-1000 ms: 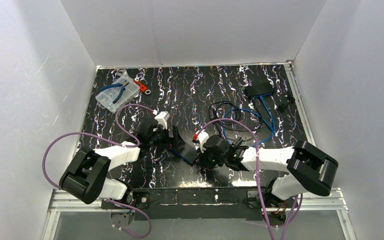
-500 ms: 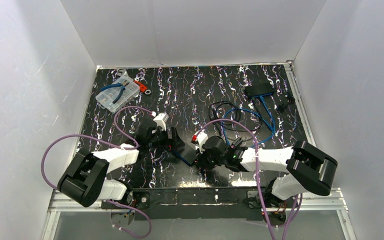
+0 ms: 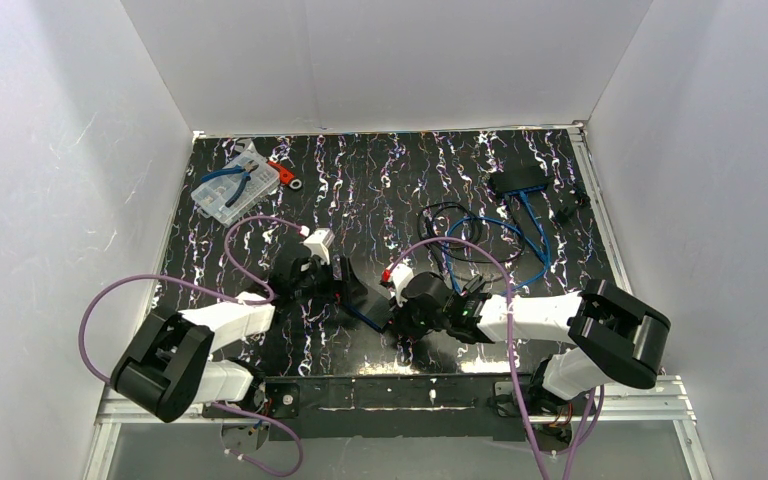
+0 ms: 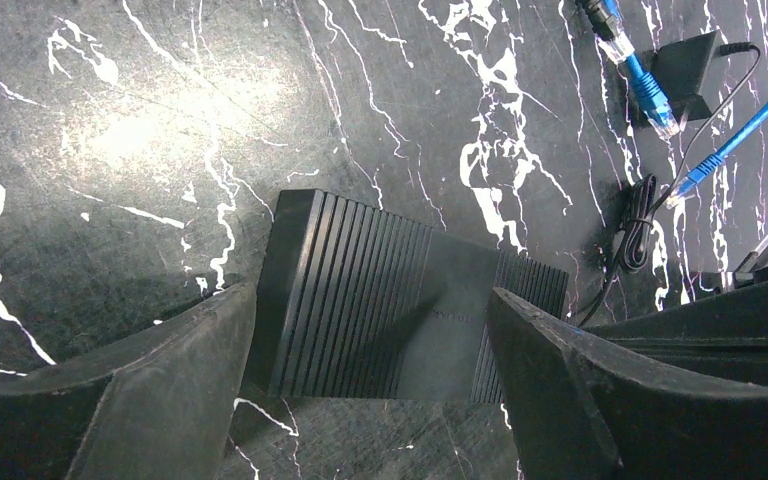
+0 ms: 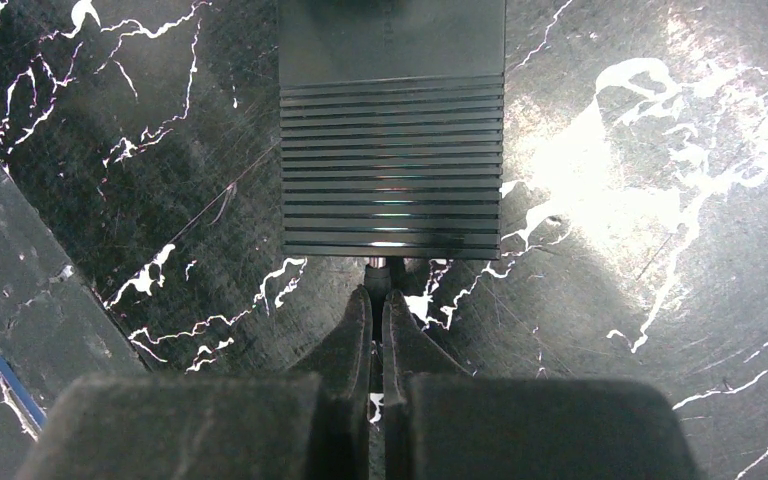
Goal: Insert the plug into the switch port
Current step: Insert the power into the switch port.
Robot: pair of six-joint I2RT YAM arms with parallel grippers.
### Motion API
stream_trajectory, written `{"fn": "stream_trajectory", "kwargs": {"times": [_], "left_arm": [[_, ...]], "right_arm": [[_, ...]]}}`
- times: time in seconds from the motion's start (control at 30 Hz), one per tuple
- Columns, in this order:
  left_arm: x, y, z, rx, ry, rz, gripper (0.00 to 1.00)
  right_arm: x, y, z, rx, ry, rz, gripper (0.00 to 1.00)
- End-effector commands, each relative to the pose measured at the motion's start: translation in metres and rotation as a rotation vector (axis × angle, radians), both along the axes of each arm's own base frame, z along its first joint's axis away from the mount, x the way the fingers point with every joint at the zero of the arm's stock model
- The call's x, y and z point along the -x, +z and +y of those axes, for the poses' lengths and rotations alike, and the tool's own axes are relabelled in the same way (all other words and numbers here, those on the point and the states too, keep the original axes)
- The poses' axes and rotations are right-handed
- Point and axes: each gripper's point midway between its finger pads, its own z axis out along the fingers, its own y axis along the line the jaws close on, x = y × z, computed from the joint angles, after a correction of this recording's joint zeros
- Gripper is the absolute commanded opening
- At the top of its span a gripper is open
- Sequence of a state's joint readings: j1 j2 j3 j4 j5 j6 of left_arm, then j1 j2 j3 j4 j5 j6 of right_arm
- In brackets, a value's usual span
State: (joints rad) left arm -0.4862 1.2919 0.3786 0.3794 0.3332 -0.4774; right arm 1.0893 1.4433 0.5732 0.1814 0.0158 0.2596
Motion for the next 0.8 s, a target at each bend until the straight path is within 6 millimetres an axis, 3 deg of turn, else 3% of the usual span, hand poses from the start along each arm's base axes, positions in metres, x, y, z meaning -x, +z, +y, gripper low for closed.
{"fn": "stream_trajectory", "kwargs": {"times": [0.0, 0.53, 0.77], "left_arm": [[0.030, -0.017, 0.007, -0.012, -0.025, 0.105, 0.83], [0.051, -0.025, 0.003, 0.003, -0.068, 0.184, 0.61], [0.062, -0.030, 0.002, 0.007, -0.077, 0.216, 0.55]], "right_arm": [[-0.015, 0.025, 0.020, -0.075, -0.029, -0.063, 0.01], [-0.030, 0.044, 0.031, -0.045, 0.050, -0.182, 0.01], [-0.041, 0.064, 0.041, -0.048, 0.091, -0.263, 0.01]]}}
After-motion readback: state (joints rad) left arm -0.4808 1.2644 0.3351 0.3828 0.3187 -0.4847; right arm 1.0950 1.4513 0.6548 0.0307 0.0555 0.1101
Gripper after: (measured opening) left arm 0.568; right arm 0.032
